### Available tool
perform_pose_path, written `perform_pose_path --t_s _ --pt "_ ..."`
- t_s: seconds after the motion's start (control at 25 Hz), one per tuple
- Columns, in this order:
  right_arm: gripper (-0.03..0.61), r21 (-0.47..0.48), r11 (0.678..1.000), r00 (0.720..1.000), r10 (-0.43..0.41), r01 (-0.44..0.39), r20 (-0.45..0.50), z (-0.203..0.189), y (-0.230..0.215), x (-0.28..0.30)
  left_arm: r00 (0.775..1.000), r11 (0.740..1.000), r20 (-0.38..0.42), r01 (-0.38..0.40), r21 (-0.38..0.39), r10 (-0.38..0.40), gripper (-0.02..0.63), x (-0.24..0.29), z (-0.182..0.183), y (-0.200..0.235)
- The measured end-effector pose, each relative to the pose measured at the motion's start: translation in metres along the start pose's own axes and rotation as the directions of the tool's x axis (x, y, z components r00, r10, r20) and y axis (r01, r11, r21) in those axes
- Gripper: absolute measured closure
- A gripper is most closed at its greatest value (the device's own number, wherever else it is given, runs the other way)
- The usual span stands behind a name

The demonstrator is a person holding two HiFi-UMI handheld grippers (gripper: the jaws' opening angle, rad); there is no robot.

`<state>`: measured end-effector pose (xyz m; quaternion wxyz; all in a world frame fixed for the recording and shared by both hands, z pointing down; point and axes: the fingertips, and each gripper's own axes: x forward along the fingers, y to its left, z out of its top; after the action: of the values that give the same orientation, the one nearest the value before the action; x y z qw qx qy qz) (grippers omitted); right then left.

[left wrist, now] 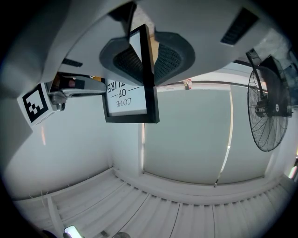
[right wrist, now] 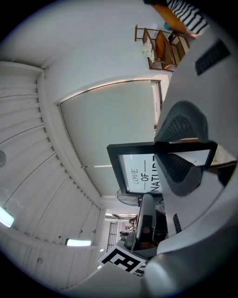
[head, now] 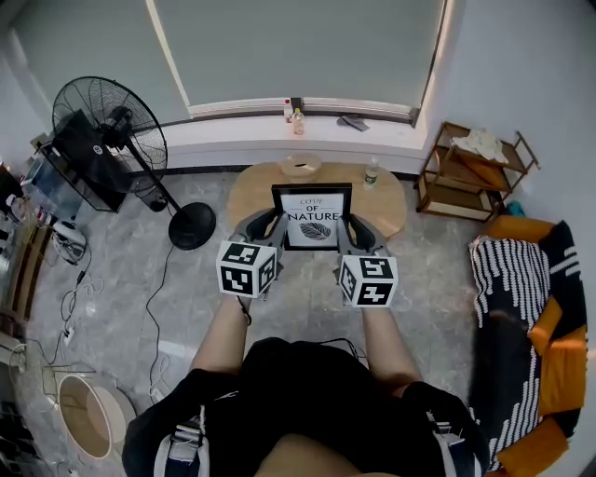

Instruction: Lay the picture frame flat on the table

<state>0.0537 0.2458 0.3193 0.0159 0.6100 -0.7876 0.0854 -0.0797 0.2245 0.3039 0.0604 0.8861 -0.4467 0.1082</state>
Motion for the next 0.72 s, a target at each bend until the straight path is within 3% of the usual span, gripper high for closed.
perform_pose_path --t_s 0.44,0.72 --pt "0.486 0.012 1.0 0.999 0.007 -0.006 -0.034 -0.016 -0.026 0.031 1.0 1.0 -0.026 0.002 -0.016 -0.003 0.528 0.041 -0.011 0.007" --pt "0.486 0.048 0.999 0.998 -0.021 0.024 -0.051 -0.029 -0.044 0.09 0.999 0.999 -0.04 0.034 0.009 -0.034 0.528 0.1 -0.014 0.044"
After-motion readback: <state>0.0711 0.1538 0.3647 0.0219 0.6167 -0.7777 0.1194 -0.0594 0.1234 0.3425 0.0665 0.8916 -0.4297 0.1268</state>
